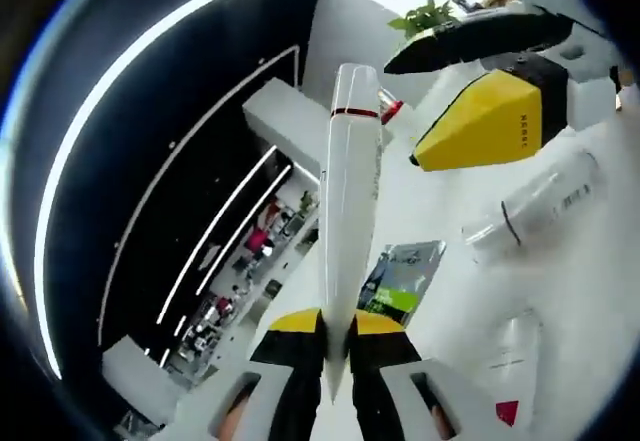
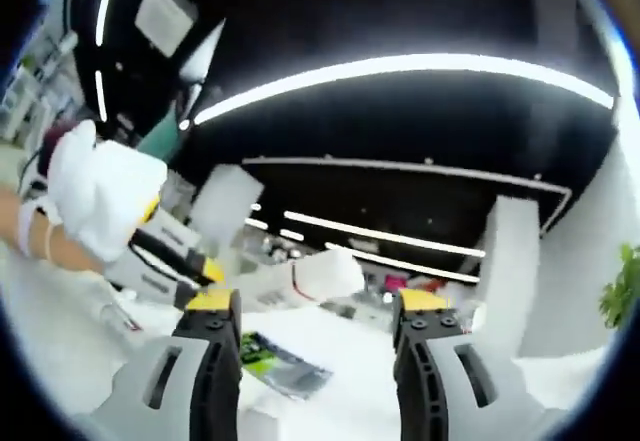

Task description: Arrange the skincare products in the storage area until every visible bottle or jar stands upright without overlapping.

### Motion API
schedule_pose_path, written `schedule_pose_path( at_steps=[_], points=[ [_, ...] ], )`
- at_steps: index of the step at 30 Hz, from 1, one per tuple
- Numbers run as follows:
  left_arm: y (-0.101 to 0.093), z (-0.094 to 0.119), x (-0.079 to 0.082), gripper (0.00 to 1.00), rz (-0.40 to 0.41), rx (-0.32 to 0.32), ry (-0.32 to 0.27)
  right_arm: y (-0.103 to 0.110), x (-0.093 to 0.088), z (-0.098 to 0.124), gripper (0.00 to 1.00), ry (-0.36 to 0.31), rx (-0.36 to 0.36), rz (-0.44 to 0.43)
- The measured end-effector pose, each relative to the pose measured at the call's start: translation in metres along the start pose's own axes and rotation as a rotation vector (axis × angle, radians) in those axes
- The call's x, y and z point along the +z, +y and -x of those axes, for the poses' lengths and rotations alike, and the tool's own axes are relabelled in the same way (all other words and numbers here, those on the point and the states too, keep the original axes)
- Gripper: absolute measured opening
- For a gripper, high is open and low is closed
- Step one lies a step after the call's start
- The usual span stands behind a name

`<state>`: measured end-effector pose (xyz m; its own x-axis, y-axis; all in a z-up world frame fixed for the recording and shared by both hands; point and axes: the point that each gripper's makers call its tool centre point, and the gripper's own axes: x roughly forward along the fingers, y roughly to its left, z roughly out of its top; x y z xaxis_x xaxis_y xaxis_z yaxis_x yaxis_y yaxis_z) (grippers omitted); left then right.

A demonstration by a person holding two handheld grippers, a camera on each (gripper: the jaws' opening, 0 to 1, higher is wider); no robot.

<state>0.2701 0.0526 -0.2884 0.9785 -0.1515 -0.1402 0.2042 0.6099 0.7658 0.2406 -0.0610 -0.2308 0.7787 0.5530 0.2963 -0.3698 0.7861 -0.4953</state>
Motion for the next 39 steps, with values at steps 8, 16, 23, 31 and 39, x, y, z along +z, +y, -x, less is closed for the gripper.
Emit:
schedule_pose_path(
  at_steps=[8,16,23,31,39],
  points=[
    [0.016,0.005,0.005,0.08,-0.142,0.104,-0.004,-0.010,0.001,0.000,0.62,0.036,-0.093,0.321],
    [0.018,0.019,0.017,0.08,-0.313,0.174,-0.017,-0.007,-0.006,-0.002,0.55,0.085,-0.130,0.550],
    [0.015,0.028,0.028,0.08,-0.480,0.233,-0.011,0.008,-0.002,0.001,0.52,0.094,-0.128,0.670],
    [0.005,0.029,0.036,0.08,-0.550,0.232,-0.046,0.021,-0.003,0.005,0.41,0.114,-0.096,0.785],
    [-0.002,0.027,0.043,0.09,-0.596,0.233,-0.102,0.023,-0.015,0.009,0.24,0.160,-0.079,0.864]
  ],
)
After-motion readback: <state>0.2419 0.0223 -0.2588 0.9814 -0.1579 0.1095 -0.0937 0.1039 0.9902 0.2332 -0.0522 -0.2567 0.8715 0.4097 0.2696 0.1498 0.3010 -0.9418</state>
